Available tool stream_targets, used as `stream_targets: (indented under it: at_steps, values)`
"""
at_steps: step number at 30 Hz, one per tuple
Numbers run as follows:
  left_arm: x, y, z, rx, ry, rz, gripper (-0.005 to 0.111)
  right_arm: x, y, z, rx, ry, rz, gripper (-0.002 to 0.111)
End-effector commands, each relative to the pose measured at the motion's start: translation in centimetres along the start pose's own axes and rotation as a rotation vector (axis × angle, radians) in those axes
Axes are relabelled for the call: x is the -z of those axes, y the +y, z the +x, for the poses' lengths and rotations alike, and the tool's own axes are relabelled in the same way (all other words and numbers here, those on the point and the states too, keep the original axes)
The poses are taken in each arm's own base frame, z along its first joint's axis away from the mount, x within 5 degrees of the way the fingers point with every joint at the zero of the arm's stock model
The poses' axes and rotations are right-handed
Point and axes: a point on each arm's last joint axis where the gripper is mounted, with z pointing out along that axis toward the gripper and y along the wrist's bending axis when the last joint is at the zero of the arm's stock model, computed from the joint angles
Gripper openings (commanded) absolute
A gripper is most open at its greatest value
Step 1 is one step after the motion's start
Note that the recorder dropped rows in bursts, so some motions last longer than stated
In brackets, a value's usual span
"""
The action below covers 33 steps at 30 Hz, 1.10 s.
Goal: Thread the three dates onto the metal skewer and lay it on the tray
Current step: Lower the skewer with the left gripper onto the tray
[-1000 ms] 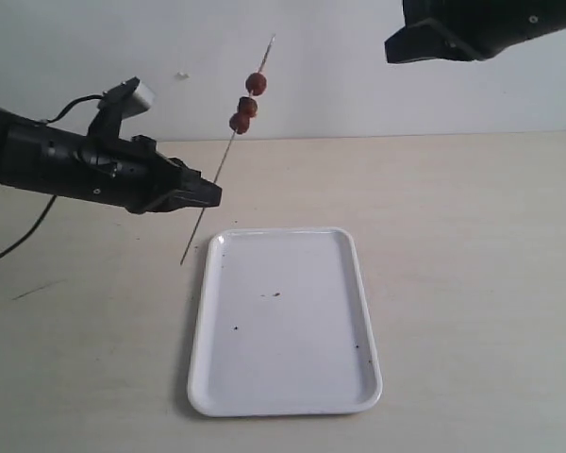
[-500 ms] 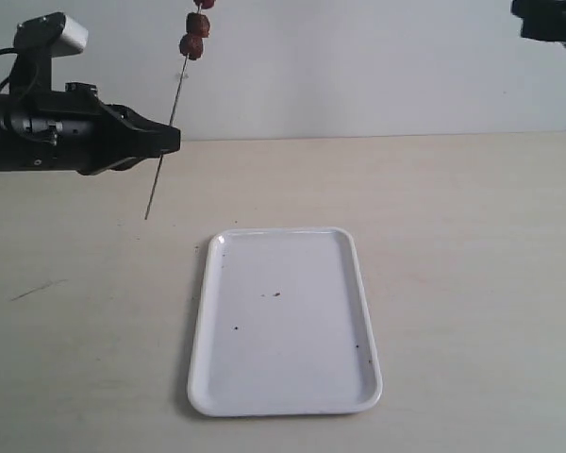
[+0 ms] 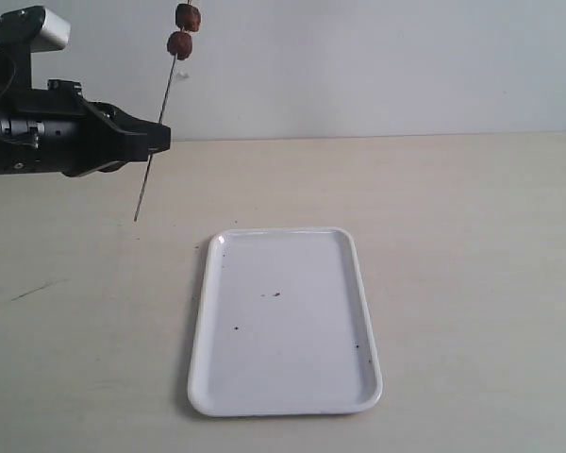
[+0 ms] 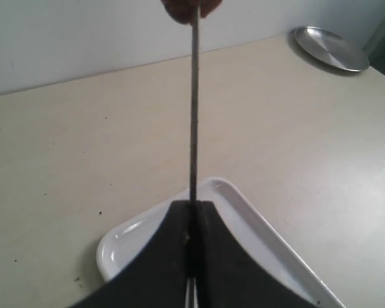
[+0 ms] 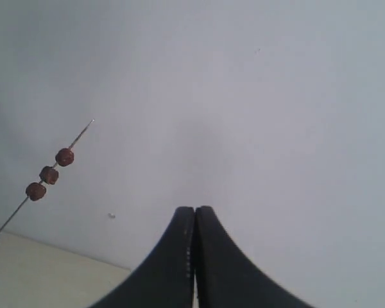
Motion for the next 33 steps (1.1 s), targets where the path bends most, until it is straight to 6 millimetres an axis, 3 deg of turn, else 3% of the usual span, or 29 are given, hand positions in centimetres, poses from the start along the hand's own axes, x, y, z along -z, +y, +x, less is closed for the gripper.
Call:
stream_targets:
  at_steps: [1,14,20,33]
  values:
    - [0.2,-0.4,-0.2,0.003,-0.013,0.010,0.000,2.0,0.6,1.3,-0.019,-0.034,0.007,0.000]
    - [0.4,-0.5,0.5,-0.029,0.001,0.010,0.000,2.8,2.1,6.9,-0.068,0.075,-0.110,0.000]
    - [0.4,-1.1,1.9,0.127,0.040,0.032,0.000,2.9,2.2,7.9,-0.111,0.107,-0.112,0.000]
    - [-3.7,-8.3,7.1,0.307,0.282,0.027,0.000,2.9,2.3,7.9,-0.146,0.108,-0.118,0.000]
